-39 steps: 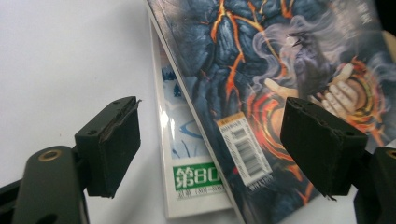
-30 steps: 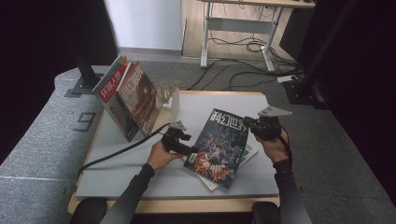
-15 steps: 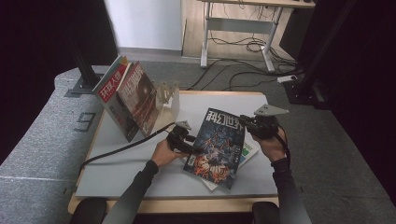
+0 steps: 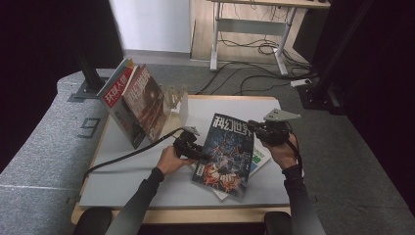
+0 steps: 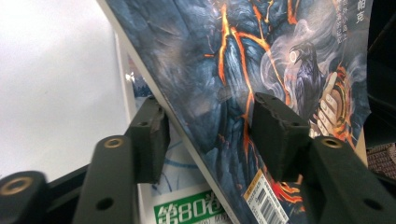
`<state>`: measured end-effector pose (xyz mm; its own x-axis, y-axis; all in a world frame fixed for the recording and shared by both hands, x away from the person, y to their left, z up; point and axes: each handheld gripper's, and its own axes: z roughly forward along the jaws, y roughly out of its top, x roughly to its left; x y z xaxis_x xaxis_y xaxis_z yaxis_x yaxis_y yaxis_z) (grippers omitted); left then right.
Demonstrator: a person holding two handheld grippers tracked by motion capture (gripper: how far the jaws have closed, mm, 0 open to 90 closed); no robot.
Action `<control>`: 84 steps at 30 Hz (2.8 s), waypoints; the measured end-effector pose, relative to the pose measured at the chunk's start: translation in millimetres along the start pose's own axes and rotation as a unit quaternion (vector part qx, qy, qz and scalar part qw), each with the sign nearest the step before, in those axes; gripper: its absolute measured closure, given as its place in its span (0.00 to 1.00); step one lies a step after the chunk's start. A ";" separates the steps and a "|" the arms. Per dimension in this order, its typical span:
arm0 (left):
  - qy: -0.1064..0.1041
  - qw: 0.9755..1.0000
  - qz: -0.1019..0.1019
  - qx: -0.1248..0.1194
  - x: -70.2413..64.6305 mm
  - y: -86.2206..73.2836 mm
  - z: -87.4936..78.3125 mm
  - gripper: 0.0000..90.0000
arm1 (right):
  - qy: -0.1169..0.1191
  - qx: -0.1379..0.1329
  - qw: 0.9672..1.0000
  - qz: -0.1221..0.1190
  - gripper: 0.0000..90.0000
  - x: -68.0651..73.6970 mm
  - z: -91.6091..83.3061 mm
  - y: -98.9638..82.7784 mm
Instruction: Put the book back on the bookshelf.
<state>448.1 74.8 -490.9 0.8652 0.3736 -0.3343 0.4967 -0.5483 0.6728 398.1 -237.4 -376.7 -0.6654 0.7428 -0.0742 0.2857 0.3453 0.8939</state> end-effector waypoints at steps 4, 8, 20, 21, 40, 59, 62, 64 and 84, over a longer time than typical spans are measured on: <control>0.005 1.000 -0.002 0.000 -2.2 1.1 -5.1 0.60 | 0.006 -0.004 1.000 0.003 0.91 0.4 -1.3 2.8; 0.006 1.000 0.002 -0.010 -4.6 2.7 -10.8 0.66 | 0.006 -0.008 1.000 0.004 0.91 -0.6 -3.4 5.3; 0.008 0.999 0.028 -0.046 -17.1 4.1 -26.8 0.79 | 0.007 -0.019 1.000 0.016 0.91 -5.3 -7.2 10.0; 0.011 0.998 0.030 -0.048 -17.8 4.3 -28.1 0.79 | 0.007 -0.021 1.000 0.016 0.91 -5.2 -7.4 10.9; 0.075 0.988 0.085 -0.105 -33.0 3.7 -50.1 0.88 | 0.009 -0.049 0.999 -0.007 0.91 -1.7 -22.3 36.9; 0.061 0.987 0.111 -0.099 -43.3 -10.5 -58.1 0.93 | 0.038 -0.050 0.998 0.005 0.70 -8.7 -28.5 25.2; 0.057 0.987 0.111 -0.104 -43.1 -14.8 -60.9 0.93 | 0.038 -0.037 0.999 -0.005 0.63 -7.0 -24.0 22.3; 0.057 0.986 0.113 -0.106 -43.7 -16.8 -61.7 0.93 | 0.045 -0.039 0.998 0.000 0.61 -7.5 -21.4 18.7; 0.050 0.986 0.110 -0.114 -42.3 -24.4 -66.7 0.93 | 0.098 -0.042 0.992 0.066 0.85 -15.1 -4.0 -18.6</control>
<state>394.8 122.3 -449.1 0.9339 0.3419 -0.1044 0.2590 -0.4458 0.8568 400.1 -257.3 -390.4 -0.7495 0.6497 0.1268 0.3266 0.1963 0.9246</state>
